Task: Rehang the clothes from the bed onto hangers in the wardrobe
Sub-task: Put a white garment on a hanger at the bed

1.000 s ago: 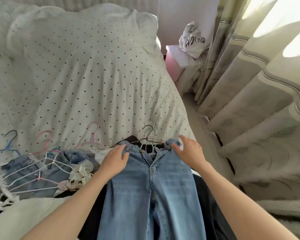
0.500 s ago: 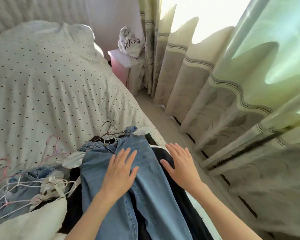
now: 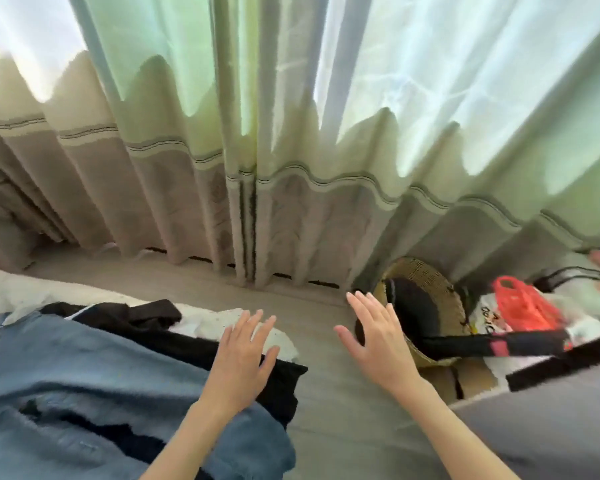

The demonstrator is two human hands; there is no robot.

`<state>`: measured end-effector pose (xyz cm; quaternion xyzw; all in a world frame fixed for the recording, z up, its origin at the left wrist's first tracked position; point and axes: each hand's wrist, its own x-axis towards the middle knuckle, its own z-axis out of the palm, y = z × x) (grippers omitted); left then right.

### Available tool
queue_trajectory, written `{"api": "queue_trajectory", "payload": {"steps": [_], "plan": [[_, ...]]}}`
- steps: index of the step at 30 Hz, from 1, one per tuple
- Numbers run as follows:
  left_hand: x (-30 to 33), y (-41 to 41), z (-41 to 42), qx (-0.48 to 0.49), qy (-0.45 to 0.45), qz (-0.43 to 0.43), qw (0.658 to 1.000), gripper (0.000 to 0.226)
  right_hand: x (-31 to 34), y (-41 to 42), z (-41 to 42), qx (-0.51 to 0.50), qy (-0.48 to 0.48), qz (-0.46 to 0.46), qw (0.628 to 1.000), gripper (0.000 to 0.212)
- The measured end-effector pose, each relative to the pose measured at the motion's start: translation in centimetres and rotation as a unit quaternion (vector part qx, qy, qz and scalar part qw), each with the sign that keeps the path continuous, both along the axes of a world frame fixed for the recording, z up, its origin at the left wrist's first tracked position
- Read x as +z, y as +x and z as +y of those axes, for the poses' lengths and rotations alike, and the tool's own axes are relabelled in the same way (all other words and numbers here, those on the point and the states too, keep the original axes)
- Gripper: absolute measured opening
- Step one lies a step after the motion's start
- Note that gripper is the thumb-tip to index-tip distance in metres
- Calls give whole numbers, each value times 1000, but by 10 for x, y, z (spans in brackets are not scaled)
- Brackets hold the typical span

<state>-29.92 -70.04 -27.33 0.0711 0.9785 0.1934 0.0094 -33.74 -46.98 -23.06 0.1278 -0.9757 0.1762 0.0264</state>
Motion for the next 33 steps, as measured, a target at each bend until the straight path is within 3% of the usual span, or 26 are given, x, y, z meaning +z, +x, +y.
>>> {"api": "queue_trajectory", "payload": {"steps": [6,9,12,16,24,28,33], "plan": [[29,4,155,-163,31,49,985,54,23,99,164,-195,19,21,980,75],[43,8,224,-254,34,74,964,55,39,147,221,-282,19,22,959,86],[60,10,286,-344,34,86,934,57,54,190,262,-368,28,43,928,81],[88,9,364,-456,22,134,879,53,73,248,303,-499,32,107,859,79],[114,84,493,-626,73,145,763,57,92,382,344,-674,74,117,726,62],[119,139,547,-691,85,153,701,55,92,433,364,-720,72,124,679,66],[128,214,618,-732,130,155,651,40,92,483,410,-754,34,157,636,69]]}}
